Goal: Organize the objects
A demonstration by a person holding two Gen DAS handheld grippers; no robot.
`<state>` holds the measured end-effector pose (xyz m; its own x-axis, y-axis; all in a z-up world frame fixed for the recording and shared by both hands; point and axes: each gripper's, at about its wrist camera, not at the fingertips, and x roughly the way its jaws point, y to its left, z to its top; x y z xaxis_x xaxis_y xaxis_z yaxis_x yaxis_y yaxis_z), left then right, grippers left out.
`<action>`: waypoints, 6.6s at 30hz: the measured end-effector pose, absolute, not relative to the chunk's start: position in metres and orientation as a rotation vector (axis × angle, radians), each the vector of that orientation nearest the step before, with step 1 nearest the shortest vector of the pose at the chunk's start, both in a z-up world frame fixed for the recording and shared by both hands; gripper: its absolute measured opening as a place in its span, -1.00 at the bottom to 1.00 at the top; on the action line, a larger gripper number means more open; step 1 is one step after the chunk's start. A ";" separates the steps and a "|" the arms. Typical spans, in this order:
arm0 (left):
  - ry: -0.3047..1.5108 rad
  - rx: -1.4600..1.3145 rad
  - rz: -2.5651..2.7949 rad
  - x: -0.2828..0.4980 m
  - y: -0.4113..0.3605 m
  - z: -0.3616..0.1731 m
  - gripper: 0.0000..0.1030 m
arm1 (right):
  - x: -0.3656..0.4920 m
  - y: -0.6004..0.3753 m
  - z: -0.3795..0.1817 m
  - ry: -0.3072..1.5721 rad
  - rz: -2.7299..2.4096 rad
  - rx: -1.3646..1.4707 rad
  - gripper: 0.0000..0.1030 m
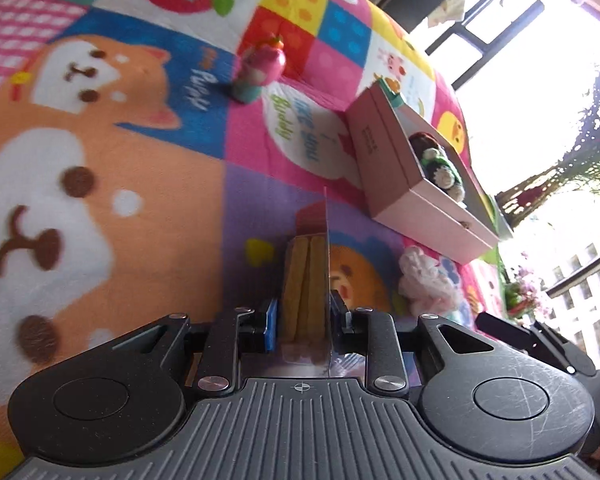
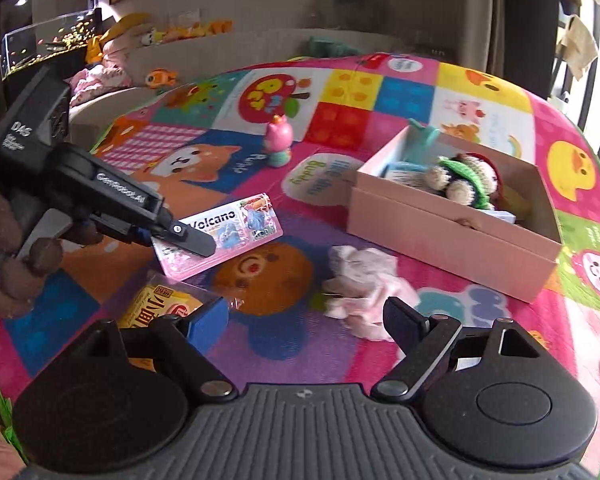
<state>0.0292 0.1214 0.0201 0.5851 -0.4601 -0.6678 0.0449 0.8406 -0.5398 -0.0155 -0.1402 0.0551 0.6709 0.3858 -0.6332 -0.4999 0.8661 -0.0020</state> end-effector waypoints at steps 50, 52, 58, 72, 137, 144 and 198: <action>0.805 -0.193 -0.276 0.051 0.069 0.040 -0.41 | 0.010 -0.227 0.042 0.616 0.145 0.085 0.69; 0.793 -0.195 -0.192 0.057 0.082 0.037 -0.34 | 0.011 -0.228 0.038 0.615 0.136 0.088 0.71; 0.769 -0.189 -0.219 0.054 0.098 0.042 -0.42 | 0.017 -0.232 0.021 0.657 0.115 0.128 0.71; 0.782 -0.025 -0.389 0.051 0.050 0.046 -0.41 | 0.021 -0.232 0.016 0.679 0.097 0.135 0.95; 0.650 -0.234 -0.331 0.111 0.075 0.077 -0.34 | 0.025 -0.233 0.011 0.713 0.115 0.132 1.00; 0.763 -0.179 -0.522 0.008 0.057 0.067 -0.34 | 0.041 -0.221 0.035 0.684 0.253 0.135 0.90; 0.651 -0.192 -0.422 0.032 0.063 0.073 -0.30 | 0.202 -0.247 0.071 0.892 0.110 0.053 0.07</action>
